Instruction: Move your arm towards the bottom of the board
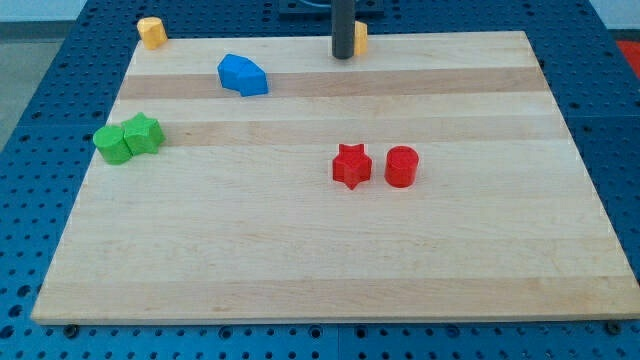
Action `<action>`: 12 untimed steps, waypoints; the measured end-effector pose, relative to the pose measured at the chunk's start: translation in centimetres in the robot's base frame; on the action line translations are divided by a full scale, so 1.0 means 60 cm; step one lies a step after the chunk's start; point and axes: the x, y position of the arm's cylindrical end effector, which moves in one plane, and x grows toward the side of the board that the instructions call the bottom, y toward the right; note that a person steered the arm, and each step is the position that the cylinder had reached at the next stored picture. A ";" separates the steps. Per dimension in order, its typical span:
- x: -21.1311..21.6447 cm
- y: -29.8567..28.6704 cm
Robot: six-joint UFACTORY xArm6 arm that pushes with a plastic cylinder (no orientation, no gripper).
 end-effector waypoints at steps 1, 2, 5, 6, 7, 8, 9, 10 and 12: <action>0.025 -0.006; 0.047 -0.048; 0.109 -0.024; 0.109 -0.027; 0.109 -0.048; 0.109 -0.069; 0.120 -0.090; 0.154 -0.097; 0.258 -0.136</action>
